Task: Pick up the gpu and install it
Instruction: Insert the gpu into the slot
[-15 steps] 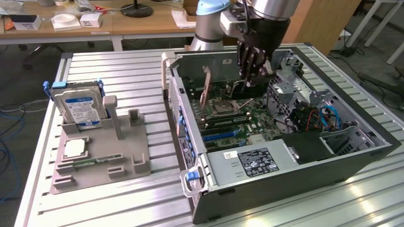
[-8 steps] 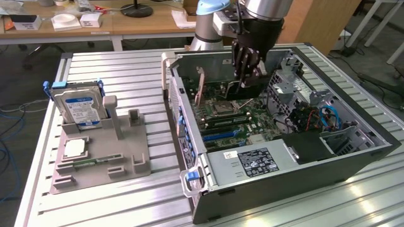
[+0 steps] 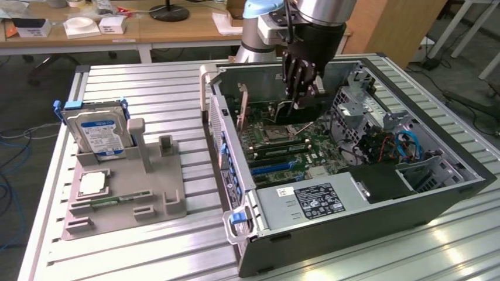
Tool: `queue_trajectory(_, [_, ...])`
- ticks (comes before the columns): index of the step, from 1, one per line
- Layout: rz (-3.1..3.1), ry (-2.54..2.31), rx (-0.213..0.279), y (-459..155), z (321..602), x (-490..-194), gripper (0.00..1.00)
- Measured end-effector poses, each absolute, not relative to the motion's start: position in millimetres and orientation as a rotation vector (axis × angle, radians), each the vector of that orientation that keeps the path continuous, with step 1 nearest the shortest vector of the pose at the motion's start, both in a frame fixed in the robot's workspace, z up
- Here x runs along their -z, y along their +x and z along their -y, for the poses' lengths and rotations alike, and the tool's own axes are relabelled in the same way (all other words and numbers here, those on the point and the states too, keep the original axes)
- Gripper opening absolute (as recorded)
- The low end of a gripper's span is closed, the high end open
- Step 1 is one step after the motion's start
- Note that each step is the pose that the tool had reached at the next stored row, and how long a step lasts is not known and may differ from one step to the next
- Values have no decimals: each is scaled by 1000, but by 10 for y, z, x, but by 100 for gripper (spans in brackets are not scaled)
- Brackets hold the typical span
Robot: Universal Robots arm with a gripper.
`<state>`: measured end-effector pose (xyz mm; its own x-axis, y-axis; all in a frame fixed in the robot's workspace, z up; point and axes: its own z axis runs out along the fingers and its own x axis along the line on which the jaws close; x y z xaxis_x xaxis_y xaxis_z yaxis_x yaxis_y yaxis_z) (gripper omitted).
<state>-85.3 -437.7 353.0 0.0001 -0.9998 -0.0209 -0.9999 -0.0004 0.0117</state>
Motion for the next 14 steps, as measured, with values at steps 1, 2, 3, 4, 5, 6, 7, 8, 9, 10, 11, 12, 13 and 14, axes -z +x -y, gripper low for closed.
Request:
queue_trajectory(1, [-2216,-2217,-36,-853,4377,-3530,26])
queue_trajectory(2, [-2216,-2217,-36,-853,4377,-3530,26])
queue_trajectory(3, [-2216,-2217,-36,-853,4377,-3530,26])
queue_trajectory(4, [-2217,-2217,-36,-855,4377,-3529,26])
queue_trajectory(5, [-2217,-2216,-36,-860,4377,-3529,26])
queue_trajectory(6, [-2217,-2217,-36,-863,4377,-3529,26])
queue_trajectory(7, [-2216,-2217,-36,-863,4377,-3529,26])
queue_trajectory(8, [-2216,-2217,-36,-863,4378,-3529,26])
queue_trajectory(9, [-2216,-2217,-36,-864,4380,-3529,26])
queue_trajectory(10, [-2217,-2217,-36,-864,4385,-3529,26])
queue_trajectory(11, [-2216,-2217,-36,-864,4390,-3529,26])
queue_trajectory(12, [-2216,-2217,-36,-863,4398,-3529,26])
queue_trajectory(13, [-2216,-2217,-36,-864,4407,-3529,26])
queue_trajectory(14, [-2216,-2217,-36,-864,4414,-3528,26])
